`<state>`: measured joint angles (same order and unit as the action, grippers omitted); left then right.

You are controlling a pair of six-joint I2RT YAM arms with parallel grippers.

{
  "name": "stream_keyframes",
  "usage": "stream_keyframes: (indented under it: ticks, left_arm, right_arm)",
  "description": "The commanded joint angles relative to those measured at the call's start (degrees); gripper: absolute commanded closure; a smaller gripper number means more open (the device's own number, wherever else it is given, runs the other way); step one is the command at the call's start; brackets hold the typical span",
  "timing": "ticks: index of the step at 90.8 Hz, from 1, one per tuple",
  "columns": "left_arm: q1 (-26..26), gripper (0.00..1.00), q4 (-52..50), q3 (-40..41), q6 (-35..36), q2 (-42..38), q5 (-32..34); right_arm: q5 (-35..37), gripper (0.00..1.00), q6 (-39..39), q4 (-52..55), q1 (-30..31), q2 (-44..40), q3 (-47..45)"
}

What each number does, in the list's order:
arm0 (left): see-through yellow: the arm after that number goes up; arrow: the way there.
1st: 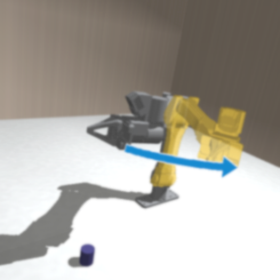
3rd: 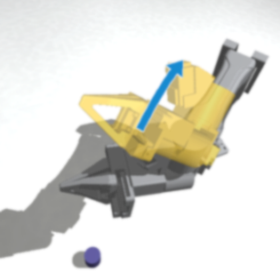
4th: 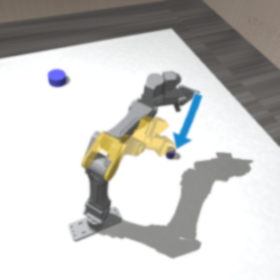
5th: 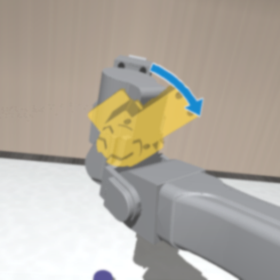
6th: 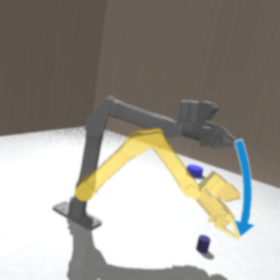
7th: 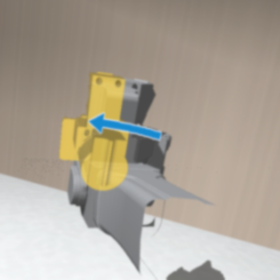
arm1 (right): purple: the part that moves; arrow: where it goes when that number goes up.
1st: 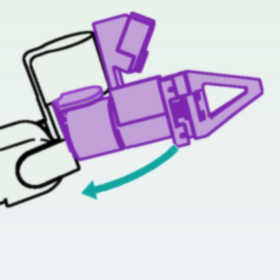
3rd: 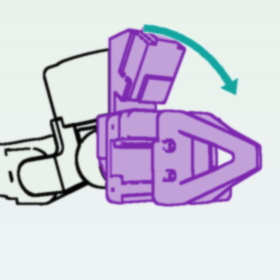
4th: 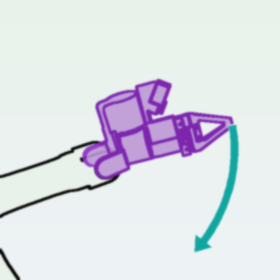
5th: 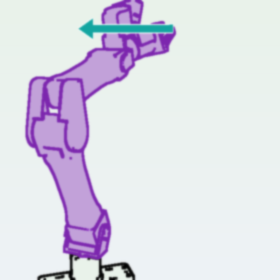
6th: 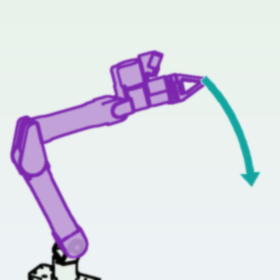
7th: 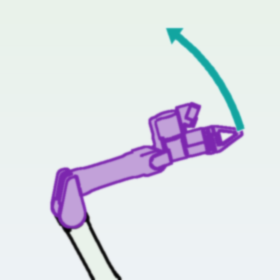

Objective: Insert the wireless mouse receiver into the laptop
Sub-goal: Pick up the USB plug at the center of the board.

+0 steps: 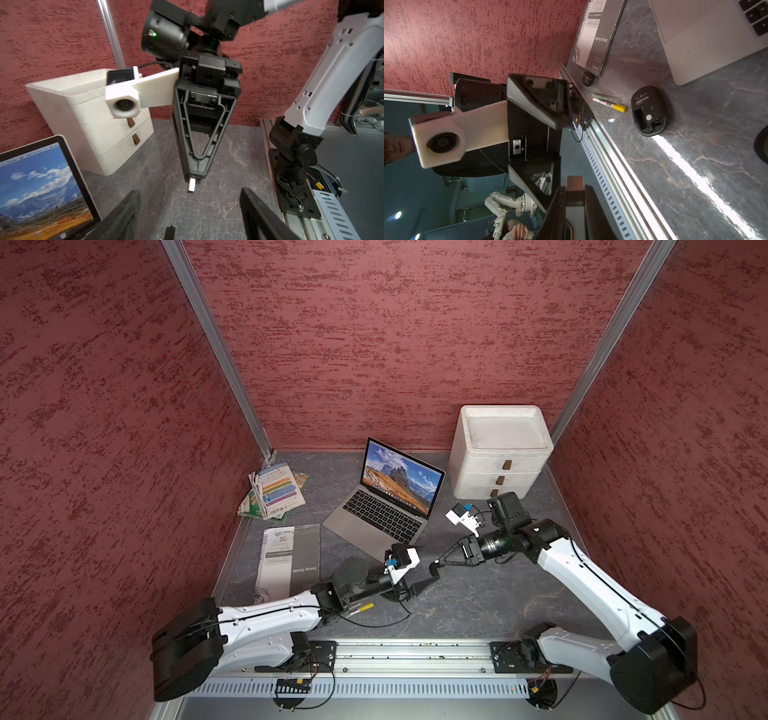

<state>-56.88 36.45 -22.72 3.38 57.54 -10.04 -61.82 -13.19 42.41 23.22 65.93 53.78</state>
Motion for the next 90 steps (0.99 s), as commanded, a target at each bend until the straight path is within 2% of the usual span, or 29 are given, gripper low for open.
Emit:
stream_keyframes:
  ticks: [1,7,14,25,38,55,71,85,90]
  left_arm:
    - [5.98,0.0,-11.38,-1.56,-22.92,-6.36,-0.89]
    - [10.36,0.01,-16.55,-3.27,-35.1,-8.82,-4.97]
    - [14.67,0.04,-20.99,-6.18,-46.03,-8.54,-11.39]
    - [18.48,0.1,-22.75,-10.71,-57.08,-3.53,-21.98]
    - [18.3,0.14,-20.07,-15.01,-59.66,2.4,-31.5]
    - [16.58,0.17,-14.63,-17.31,-61.34,7.94,-39.64]
    - [15.27,0.21,0.2,-17.05,-68.7,12.68,-42.79]
    - [14.54,0.25,1.92,-17.94,-69.31,14.0,-44.42]
    - [14.56,0.29,1.74,-17.79,-69.08,13.68,-44.59]
  right_arm:
    - [7.06,0.95,0.68,-13.8,-0.17,-3.53,-1.94]
    - [10.85,0.99,4.12,-19.93,0.73,-6.14,-4.56]
    - [16.7,1.0,8.74,-28.18,3.58,-11.0,-8.81]
    - [24.05,1.0,16.16,-40.43,8.12,-18.82,-16.73]
    - [30.04,1.0,21.94,-47.07,11.98,-23.88,-20.41]
    - [30.84,1.0,26.69,-50.26,14.35,-26.7,-21.95]
    - [29.42,1.0,28.58,-49.75,14.99,-26.64,-22.25]
    - [28.84,1.0,29.87,-49.16,15.43,-26.64,-22.4]
    - [29.09,1.0,30.05,-48.88,15.45,-26.64,-22.4]
